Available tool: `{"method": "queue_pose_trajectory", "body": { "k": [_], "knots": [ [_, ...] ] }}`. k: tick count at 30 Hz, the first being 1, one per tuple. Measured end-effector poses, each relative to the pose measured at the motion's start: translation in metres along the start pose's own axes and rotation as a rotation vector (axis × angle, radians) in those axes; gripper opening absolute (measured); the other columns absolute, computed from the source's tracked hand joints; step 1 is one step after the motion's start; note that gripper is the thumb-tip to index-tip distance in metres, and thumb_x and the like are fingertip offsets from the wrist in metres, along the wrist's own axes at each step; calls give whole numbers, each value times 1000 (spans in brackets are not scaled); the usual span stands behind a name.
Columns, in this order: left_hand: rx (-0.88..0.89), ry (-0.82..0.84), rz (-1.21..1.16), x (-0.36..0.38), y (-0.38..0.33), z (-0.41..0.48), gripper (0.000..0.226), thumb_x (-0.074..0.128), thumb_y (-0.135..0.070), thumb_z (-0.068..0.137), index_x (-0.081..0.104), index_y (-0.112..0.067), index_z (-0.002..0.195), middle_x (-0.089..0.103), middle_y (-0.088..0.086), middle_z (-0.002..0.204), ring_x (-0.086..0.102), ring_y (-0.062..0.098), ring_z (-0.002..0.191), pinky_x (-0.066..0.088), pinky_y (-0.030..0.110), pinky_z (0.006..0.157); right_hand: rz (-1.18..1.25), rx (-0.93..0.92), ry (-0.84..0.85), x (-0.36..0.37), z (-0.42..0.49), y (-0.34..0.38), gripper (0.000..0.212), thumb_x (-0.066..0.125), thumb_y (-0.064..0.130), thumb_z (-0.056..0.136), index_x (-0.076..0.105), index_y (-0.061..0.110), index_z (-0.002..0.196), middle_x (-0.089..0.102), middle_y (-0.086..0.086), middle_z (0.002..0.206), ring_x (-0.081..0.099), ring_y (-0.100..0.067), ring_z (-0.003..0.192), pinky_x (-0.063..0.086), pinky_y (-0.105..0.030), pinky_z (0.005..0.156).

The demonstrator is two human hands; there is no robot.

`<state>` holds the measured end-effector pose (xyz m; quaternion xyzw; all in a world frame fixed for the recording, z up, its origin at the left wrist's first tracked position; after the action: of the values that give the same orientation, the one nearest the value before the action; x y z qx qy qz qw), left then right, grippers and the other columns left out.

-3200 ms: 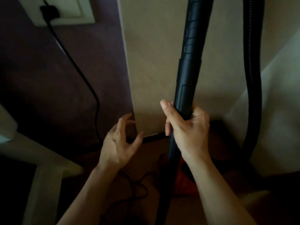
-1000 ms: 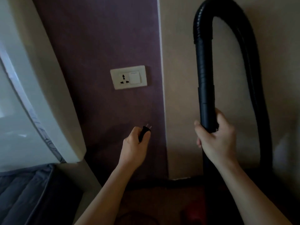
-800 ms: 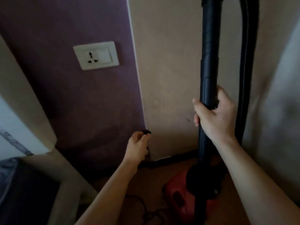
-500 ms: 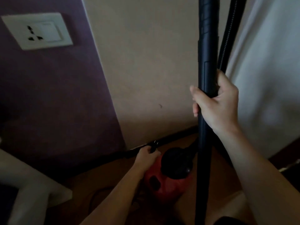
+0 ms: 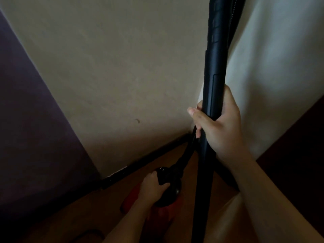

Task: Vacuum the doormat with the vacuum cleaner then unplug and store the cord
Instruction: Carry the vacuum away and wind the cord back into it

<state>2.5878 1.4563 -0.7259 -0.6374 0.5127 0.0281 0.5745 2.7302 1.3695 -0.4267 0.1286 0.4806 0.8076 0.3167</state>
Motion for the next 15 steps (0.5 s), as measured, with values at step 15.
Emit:
{"method": "queue_pose_trajectory", "body": {
  "k": [15],
  "knots": [
    [-82,276,-406,10,1,-7,12,73,-21,87,69,-16,96,70,2,96,67,15,83,54,26,67,9,75,-65,-10,-6,-12,41,66,8,97,47,12,133,54,3,73,45,-25,38,44,-31,40]
  ]
}}
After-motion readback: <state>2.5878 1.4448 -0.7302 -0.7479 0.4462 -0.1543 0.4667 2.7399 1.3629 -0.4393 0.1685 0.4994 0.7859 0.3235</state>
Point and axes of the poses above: each hand's wrist, its own z-axis towards the middle knuckle, its own x-axis out of the palm, y = z × x, the point moved 7 cm from there along z, towards the middle knuckle
